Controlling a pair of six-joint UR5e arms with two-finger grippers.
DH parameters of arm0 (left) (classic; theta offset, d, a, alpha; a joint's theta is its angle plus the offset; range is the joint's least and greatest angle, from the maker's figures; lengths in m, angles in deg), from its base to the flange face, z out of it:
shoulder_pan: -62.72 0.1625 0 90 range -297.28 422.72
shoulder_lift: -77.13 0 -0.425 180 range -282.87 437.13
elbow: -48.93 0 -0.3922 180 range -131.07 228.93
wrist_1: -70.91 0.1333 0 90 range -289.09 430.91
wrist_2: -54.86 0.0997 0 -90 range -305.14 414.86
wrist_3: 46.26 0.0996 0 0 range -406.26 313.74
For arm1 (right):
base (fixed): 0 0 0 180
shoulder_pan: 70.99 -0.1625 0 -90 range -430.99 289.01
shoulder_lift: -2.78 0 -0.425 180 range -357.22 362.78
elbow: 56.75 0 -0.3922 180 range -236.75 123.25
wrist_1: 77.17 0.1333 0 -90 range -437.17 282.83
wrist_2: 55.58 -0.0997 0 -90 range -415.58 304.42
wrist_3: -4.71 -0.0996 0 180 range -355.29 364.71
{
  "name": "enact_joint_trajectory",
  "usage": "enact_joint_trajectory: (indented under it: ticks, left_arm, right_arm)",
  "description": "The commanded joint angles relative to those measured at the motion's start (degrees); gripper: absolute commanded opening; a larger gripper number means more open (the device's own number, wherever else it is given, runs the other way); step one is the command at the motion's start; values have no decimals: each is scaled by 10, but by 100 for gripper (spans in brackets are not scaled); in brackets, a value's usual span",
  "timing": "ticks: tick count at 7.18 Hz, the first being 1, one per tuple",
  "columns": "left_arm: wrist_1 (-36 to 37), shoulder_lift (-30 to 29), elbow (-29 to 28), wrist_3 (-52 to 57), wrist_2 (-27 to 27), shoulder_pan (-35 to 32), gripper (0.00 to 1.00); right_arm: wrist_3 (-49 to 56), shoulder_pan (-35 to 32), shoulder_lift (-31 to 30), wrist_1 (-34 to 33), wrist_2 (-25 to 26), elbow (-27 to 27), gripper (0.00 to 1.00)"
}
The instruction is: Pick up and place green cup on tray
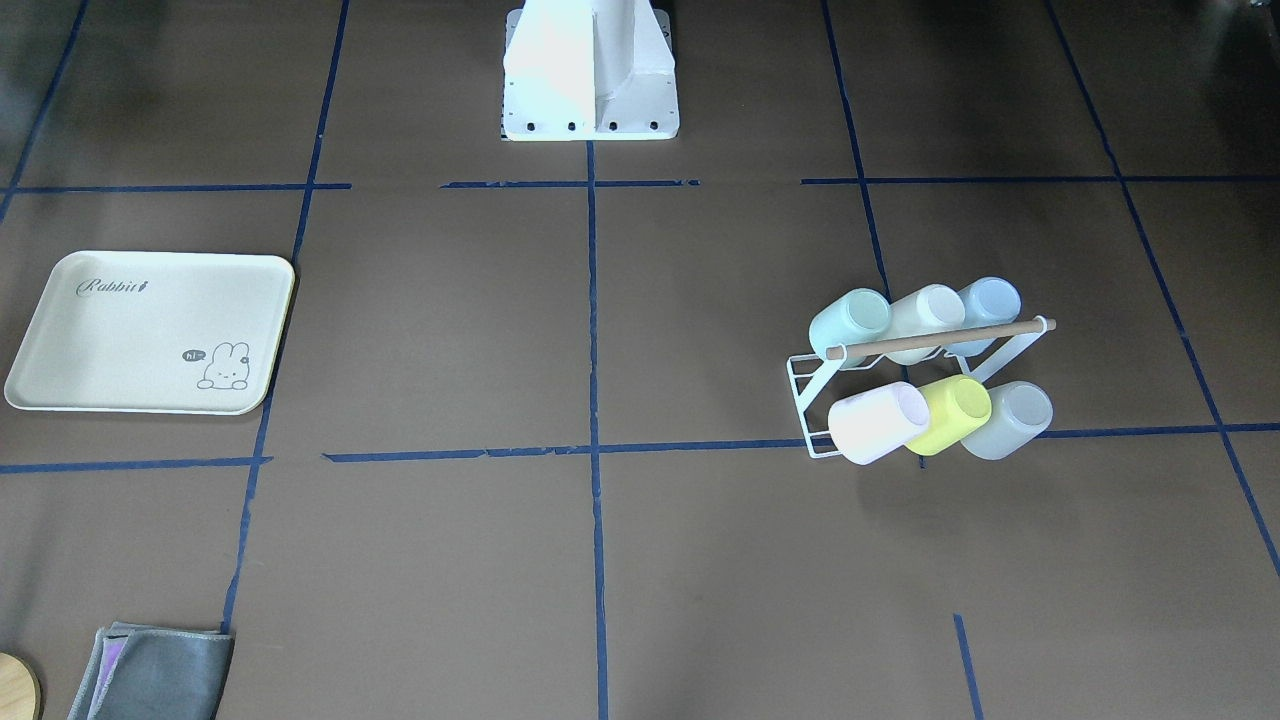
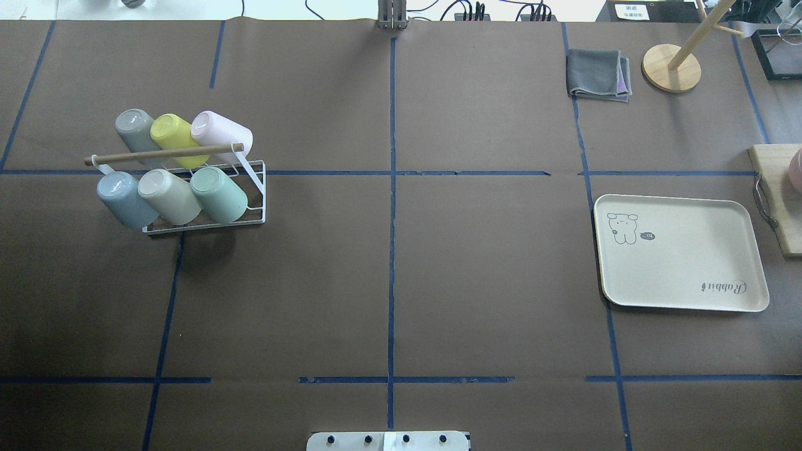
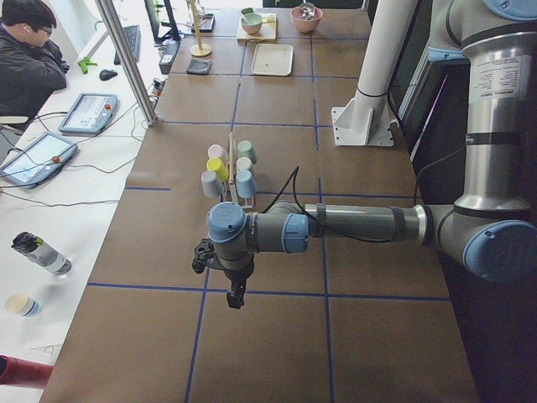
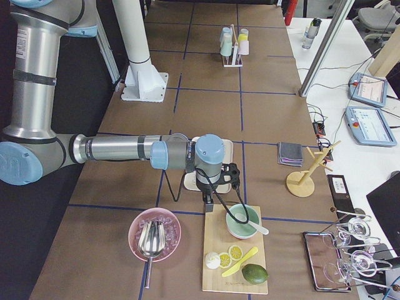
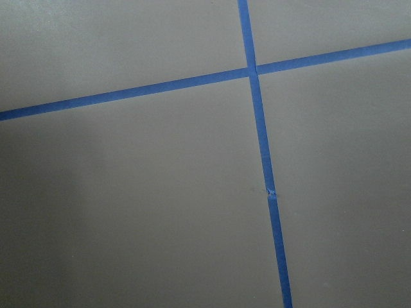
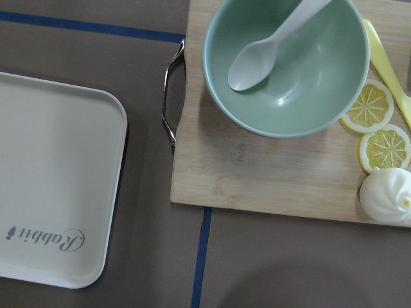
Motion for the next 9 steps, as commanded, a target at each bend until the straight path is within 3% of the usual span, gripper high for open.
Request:
enact_joint_trajectory:
  ticks: [1,3,4,6,8,9]
  left_arm:
    - [1,1,2,-1,0,2,100]
    - [2,4,2,-1,0,2,100]
    - [-2,4,-2,-1,0,2,100]
    - [1,5,-3,0,0,2,100]
    - [1,5,-3,-1,0,2,100]
    - [-1,5,-4,-1,0,2,100]
  right_arm:
    - [-22,3,1,7,-1,1,100]
    - [-71,33,4,11,-16,0,100]
    - [-138,67,1,54,-38,2,100]
    - [-313,141,-17,228,-31,25,100]
    - [-450,193,-18,427,-18,108,100]
    - [-483,218,-17,490,-5,141,100]
